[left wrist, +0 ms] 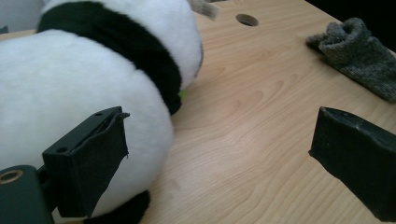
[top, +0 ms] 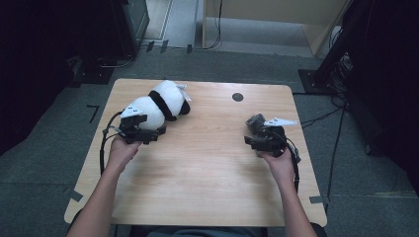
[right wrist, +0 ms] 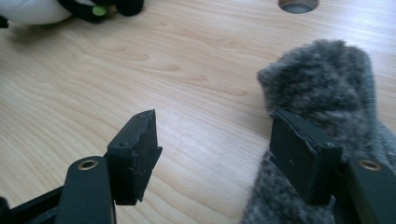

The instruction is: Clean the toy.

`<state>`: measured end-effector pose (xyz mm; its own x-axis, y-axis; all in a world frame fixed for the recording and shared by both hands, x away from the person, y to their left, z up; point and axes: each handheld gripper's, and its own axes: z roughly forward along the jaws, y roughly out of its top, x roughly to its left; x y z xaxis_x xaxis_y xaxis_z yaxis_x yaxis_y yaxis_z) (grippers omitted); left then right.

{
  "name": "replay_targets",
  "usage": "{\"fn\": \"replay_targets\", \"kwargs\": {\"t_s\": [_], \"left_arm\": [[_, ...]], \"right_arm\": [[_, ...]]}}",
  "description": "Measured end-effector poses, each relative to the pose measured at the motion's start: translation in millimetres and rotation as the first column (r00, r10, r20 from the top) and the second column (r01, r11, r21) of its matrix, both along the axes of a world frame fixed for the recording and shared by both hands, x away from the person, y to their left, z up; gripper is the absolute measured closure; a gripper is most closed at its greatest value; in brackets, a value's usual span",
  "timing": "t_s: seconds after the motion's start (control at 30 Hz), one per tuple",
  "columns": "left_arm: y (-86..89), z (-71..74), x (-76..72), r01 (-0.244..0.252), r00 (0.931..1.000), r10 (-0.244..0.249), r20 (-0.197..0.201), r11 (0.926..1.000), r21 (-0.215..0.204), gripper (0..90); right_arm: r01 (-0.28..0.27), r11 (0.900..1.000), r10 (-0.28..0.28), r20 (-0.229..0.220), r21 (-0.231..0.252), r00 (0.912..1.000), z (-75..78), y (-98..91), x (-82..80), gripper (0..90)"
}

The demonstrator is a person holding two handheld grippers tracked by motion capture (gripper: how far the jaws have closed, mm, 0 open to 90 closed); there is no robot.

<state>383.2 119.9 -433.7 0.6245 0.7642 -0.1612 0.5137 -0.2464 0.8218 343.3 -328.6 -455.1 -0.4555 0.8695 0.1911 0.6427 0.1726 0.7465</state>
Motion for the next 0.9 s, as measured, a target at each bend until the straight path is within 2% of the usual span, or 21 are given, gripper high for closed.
{"fn": "replay_targets", "kwargs": {"t_s": [0.17,0.23,0.43,0.5,0.6,0.67,0.77,0.83,0.9], "left_arm": [[-14.6,-5.3,-5.6,0.034,0.9994,-0.034,-0.008,0.9988,-0.035,6.3],[-21.5,-8.6,-7.0,0.048,0.9987,-0.049,-0.015,0.9984,-0.03,6.3],[-36.4,-15.7,-10.4,0.072,0.9969,-0.073,-0.03,0.9971,-0.024,6.3],[-39.3,-17.7,-11.8,0.073,0.9967,-0.074,-0.032,0.9968,-0.032,6.4],[-42.7,-20.7,-14.0,0.07,0.997,-0.071,-0.031,0.9972,-0.026,6.4],[-45.1,-24.0,-15.7,0.068,0.9972,-0.069,-0.029,0.9972,-0.03,6.4],[-49.5,-28.5,-16.8,0.048,0.9984,-0.049,-0.029,0.9986,-0.02,13.7],[-50.9,-31.3,-16.6,0.043,0.9987,-0.043,-0.027,0.9989,-0.018,14.4],[-52.0,-33.8,-16.1,0.045,0.998,-0.046,-0.044,0.9988,-0.019,14.3]], "right_arm": [[-0.03,0.9992,0.03,-0.002,0.026,0.9995,-2.2,9.8,-1.4,33.6],[-0.048,0.9984,0.048,-0.009,0.03,0.9988,-4.1,15.1,-0.5,34.2],[-0.084,0.9965,0.084,-0.014,0.0,0.9964,-9.4,29.3,0.1,34.4],[-0.094,0.9955,0.094,-0.014,0.001,0.9954,-10.4,32.8,0.1,34.5],[-0.111,0.9934,0.111,-0.017,0.029,0.9936,-12.9,38.7,0.5,34.7],[-0.119,0.9925,0.12,-0.013,0.027,0.9927,-14.1,43.3,0.2,34.7],[-0.138,0.9888,0.139,-0.01,0.058,0.9903,-18.4,50.4,-0.3,34.9],[-0.146,0.9872,0.147,-0.014,0.064,0.989,-22.0,56.4,-0.6,35.3],[-0.15,0.9871,0.151,-0.004,0.056,0.9886,-25.6,61.3,-0.9,35.7]]}}
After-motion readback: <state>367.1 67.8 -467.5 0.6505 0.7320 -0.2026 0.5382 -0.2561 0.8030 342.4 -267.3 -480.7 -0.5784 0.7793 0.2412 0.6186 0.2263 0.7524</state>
